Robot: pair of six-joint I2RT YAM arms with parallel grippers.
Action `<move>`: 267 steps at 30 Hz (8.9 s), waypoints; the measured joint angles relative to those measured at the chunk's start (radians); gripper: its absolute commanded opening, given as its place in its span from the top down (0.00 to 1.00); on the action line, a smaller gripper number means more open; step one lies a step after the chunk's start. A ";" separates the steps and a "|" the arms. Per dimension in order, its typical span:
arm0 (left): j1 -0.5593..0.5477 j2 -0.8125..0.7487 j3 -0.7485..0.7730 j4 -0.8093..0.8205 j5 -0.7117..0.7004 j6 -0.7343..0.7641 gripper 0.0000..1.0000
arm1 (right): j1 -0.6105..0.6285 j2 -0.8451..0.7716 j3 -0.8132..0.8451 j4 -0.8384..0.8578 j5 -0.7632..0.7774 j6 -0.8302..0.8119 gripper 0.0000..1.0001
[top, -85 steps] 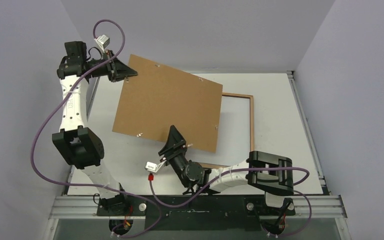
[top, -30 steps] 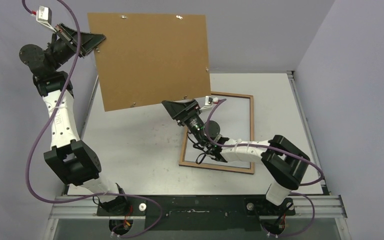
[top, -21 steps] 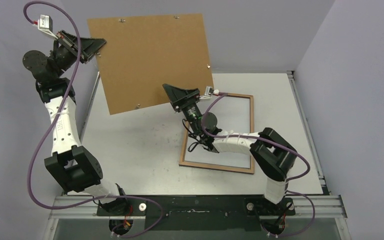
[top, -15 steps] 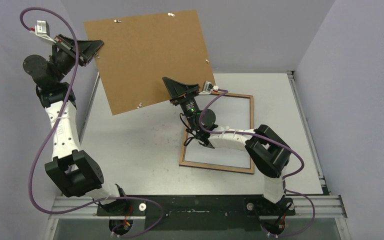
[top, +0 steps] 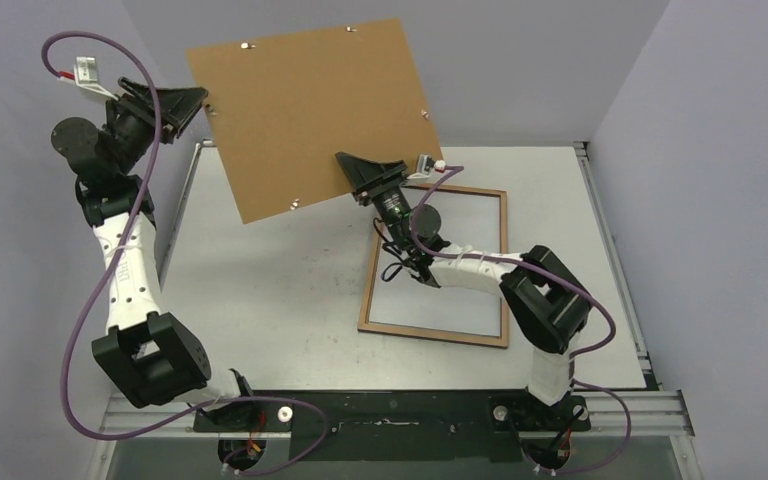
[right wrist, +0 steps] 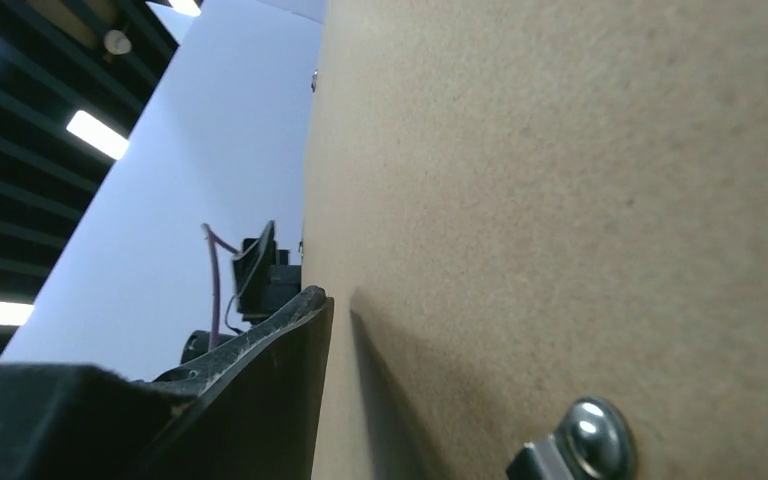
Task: Put the photo into the frame
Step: Turn over the photo frame item at the center of the board, then place the photo frame item in the photo frame.
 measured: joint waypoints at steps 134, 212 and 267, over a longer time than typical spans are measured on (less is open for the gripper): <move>-0.386 0.200 -0.215 -0.867 -0.146 1.162 0.30 | -0.855 -0.634 -0.187 -1.423 -1.159 -0.518 0.95; -0.570 0.338 -0.161 -0.876 -0.270 1.219 0.35 | -0.939 -0.484 -0.179 -1.588 -1.153 -0.737 0.95; -0.577 0.387 -0.162 -0.867 -0.288 1.209 0.37 | -0.850 -0.282 -0.100 -1.672 -1.061 -0.865 0.70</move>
